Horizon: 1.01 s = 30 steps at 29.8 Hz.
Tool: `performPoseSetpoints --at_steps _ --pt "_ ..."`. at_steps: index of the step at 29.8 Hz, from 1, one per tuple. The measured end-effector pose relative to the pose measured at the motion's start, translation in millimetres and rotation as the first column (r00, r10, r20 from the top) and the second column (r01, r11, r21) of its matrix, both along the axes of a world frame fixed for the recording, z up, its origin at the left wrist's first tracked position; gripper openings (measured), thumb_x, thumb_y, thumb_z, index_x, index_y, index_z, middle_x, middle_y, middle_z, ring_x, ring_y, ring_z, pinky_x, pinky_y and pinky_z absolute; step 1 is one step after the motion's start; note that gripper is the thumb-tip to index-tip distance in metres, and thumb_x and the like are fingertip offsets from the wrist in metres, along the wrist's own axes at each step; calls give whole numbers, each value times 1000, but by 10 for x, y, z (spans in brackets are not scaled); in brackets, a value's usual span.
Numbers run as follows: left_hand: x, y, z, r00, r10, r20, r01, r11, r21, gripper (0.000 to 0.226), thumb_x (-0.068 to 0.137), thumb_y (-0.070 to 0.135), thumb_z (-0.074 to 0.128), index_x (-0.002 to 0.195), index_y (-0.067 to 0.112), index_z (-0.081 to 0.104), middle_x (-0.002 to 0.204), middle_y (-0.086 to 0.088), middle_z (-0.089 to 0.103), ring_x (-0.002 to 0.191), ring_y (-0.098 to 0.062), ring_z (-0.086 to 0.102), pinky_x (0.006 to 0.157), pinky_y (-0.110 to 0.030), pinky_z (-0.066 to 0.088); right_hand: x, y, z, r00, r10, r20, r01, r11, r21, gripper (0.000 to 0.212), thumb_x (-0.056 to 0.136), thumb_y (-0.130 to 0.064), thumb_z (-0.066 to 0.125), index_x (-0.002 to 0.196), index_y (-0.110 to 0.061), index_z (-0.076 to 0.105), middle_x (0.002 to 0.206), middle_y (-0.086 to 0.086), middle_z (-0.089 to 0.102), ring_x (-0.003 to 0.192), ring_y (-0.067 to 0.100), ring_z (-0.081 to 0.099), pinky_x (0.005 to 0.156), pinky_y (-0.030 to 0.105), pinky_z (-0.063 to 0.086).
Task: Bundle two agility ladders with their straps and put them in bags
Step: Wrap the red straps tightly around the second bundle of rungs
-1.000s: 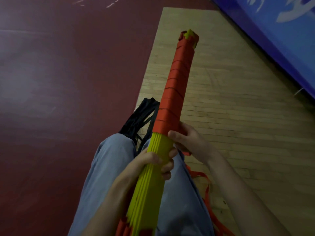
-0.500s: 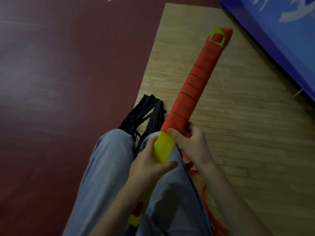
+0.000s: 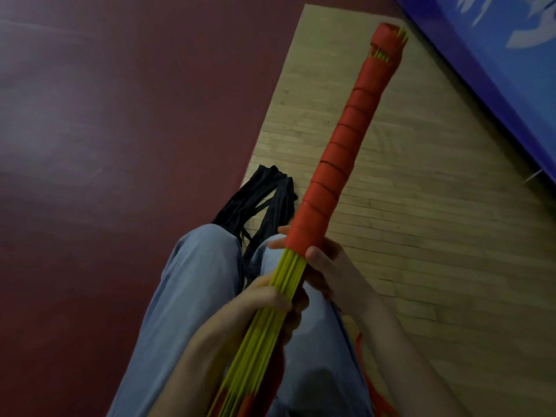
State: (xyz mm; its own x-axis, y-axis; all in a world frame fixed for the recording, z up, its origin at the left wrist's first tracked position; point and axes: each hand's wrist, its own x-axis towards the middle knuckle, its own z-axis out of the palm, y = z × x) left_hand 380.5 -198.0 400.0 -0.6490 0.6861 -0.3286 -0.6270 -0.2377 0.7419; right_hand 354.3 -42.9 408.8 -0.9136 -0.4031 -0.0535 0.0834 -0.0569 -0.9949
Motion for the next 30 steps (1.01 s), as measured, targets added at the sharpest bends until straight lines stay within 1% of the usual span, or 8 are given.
performPoseSetpoints --at_steps 1,4,6,10,13,20,23,30 --pt "-38 -12 9 999 -6 -41 3 997 -71 52 50 19 66 100 12 57 73 -3 65 64 -16 64 57 -28 52 -6 -12 37 996 -92 13 91 995 35 48 63 -62 69 92 -24 71 79 27 67 54 34 52 59 30 40" --pt "-108 -9 -12 972 -33 -231 -81 881 -466 65 53 33 76 113 29 51 103 -5 65 89 -18 66 78 -34 56 -60 -4 29 941 -334 52 327 939 107 10 78 -26 67 80 -17 64 57 -8 67 49 0 59 47 12 43" --pt "-92 116 -22 956 -27 -290 -156 793 -589 75 58 36 80 123 27 43 109 -6 61 95 -20 63 84 -40 55 -96 1 9 918 -395 21 389 910 145 6 80 -20 67 82 -18 61 66 -10 67 55 -3 62 50 11 46" --pt "46 350 -51 859 240 -453 -484 671 -561 44 65 20 78 100 26 51 89 -3 61 79 -16 62 72 -36 56 -80 -71 8 919 -385 -80 394 904 167 11 75 -31 67 82 -26 60 75 -10 66 61 -7 62 56 10 47" --pt "134 335 -91 838 347 -421 -529 707 -470 33 69 11 75 85 29 52 74 5 61 66 -7 59 58 -21 49 -58 -57 -30 956 -278 -90 290 942 167 20 72 -40 65 88 -29 62 75 -15 69 71 -6 64 63 11 48" --pt "191 179 -81 881 405 -243 -460 855 -241 44 45 33 60 87 20 57 74 -13 55 66 -27 52 61 -38 44 -26 -64 -83 987 -139 78 140 990 -6 13 89 -12 56 102 -14 58 57 -11 64 48 -2 56 47 8 40" --pt "53 170 -175 916 342 -210 -396 857 -330 42 54 26 59 96 25 59 77 -11 63 68 -29 61 63 -39 50 -41 -67 -148 982 -188 28 188 982 19 28 78 -30 67 103 -19 62 83 -3 72 75 8 67 67 20 52" --pt "93 306 -194 841 295 -454 -501 741 -447 62 75 19 75 123 34 39 94 15 59 79 6 61 68 -12 49 -7 -110 -105 955 -272 -118 287 948 138 20 88 -16 59 100 -31 57 90 -8 68 77 0 66 66 14 50"
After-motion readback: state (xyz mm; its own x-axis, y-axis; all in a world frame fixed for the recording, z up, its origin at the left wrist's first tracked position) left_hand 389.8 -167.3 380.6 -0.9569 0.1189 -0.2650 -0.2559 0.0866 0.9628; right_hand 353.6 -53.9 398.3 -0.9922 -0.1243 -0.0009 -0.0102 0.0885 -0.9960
